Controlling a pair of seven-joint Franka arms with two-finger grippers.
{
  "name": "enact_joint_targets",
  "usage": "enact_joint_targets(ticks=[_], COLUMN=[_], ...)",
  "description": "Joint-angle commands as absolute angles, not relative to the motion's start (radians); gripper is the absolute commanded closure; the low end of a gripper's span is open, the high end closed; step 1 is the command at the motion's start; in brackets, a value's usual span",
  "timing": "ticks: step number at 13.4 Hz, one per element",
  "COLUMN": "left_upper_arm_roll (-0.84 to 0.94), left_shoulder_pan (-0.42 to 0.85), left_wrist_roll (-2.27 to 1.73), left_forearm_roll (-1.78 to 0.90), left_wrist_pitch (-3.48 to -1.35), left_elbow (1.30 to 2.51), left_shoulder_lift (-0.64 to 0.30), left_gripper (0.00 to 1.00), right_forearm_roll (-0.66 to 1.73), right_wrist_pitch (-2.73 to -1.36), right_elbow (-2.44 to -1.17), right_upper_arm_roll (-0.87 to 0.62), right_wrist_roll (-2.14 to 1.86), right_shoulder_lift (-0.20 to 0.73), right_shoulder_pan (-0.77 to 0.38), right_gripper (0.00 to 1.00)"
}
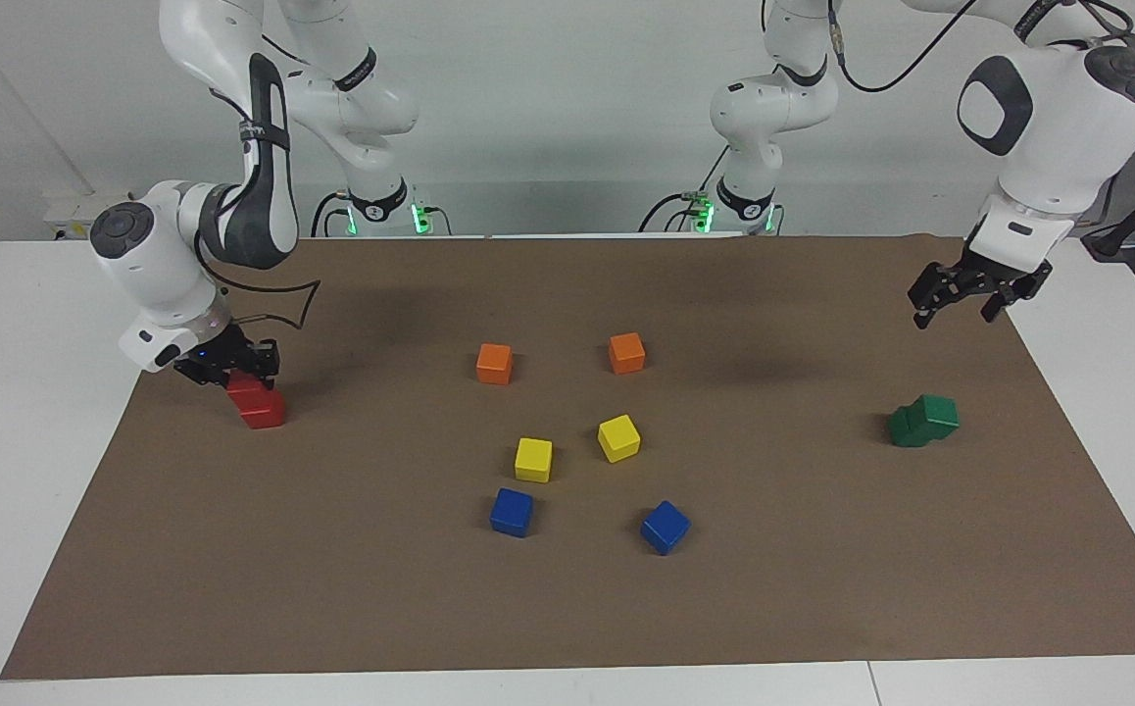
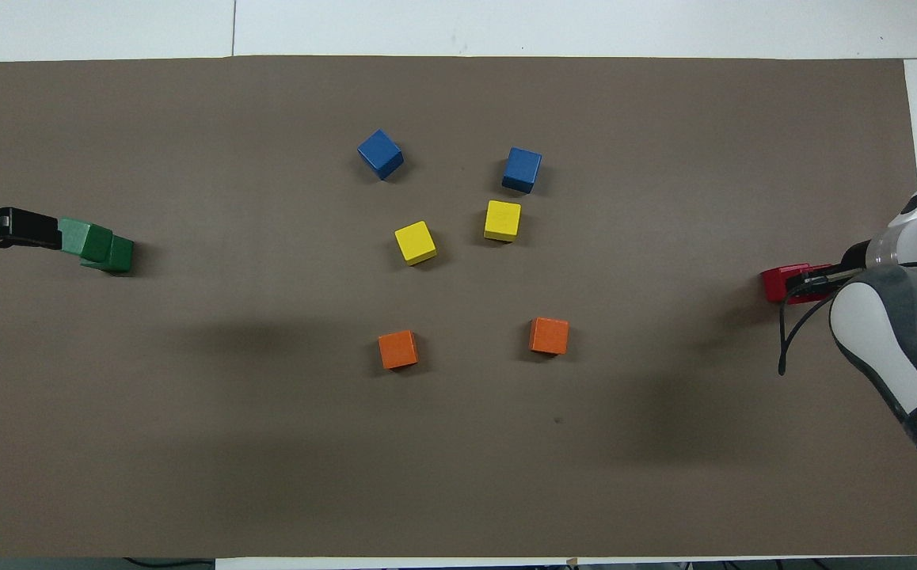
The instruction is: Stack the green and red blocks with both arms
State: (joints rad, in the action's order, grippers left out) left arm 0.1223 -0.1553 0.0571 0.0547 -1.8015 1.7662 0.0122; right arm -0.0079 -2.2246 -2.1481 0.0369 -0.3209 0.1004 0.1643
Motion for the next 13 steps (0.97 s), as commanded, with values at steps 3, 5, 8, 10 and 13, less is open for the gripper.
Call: enact_joint_targets(ticks=[3, 5, 8, 10, 13], left_upper_arm_roll=[0.130, 0.129, 0.130, 0.115, 0.032], left_shoulder_pan=[-0.137, -0.137, -0.135, -0.094, -0.008], left_wrist_roll=[0.041, 0.038, 0.038, 0.034, 0.028], left_forearm_roll=[0.043, 0.002, -0.003, -0.003, -0.003], left_wrist_pitch=[-1.671, -1.649, -1.634, -1.605, -1.568], left_elbow=[1.747, 1.733, 1.730, 1.704, 1.698], left_shoulder_lift=[0.048, 0.049, 0.048, 0.041, 0.041], left_gripper=[0.00, 0.00, 0.00, 0.00, 0.00], right_forearm_roll=[-0.018, -0.018, -0.018, -0.018, -0.018], right_wrist_pitch=[-2.249, -2.249, -2.249, -2.247, -2.227], right_elbow=[-2.163, -2.163, -2.161, -2.158, -2.148], right_upper_arm_roll=[0.028, 0.028, 0.028, 0.028, 0.028], right_wrist_roll=[-0.351, -0.350, -0.344, -0.347, -0.342], right_shoulder_lift=[0.094, 0.094, 0.095, 0.097, 0.095], right_shoulder_pan=[0.184, 0.184, 0.186, 0.186, 0.187], right_gripper=[1.00, 1.00, 0.00, 0.00, 0.00])
